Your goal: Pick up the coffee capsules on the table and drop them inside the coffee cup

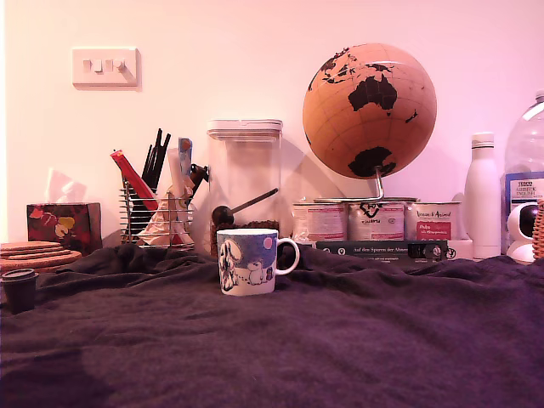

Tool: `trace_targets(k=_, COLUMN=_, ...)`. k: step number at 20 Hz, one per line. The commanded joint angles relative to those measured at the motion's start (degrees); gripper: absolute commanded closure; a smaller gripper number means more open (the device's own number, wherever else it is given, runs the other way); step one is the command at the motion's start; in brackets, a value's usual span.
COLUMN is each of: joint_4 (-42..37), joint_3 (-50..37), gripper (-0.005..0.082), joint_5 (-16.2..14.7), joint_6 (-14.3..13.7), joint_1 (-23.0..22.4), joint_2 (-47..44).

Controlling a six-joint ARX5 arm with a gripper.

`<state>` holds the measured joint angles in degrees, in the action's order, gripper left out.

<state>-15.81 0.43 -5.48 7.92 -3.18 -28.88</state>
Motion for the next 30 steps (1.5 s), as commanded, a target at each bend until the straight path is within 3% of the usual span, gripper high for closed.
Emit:
trace_targets(k=1, joint_4=-3.56, joint_3=-0.81, gripper=0.0029, joint_5=-0.13, joint_6=-0.48, joint_1=0.28, joint_2=-2.86)
trace_targets(k=20, joint_4=-39.78, joint_3=-0.52, gripper=0.0029, joint_5=-0.52, joint_6=-0.94, joint_1=0.28, joint_2=-40.52)
trace_targets(k=30, joint_4=-48.87, joint_3=6.54, gripper=0.0030, joint_5=-3.69, joint_6=-3.45, joint_1=0.28, joint_2=-60.65)
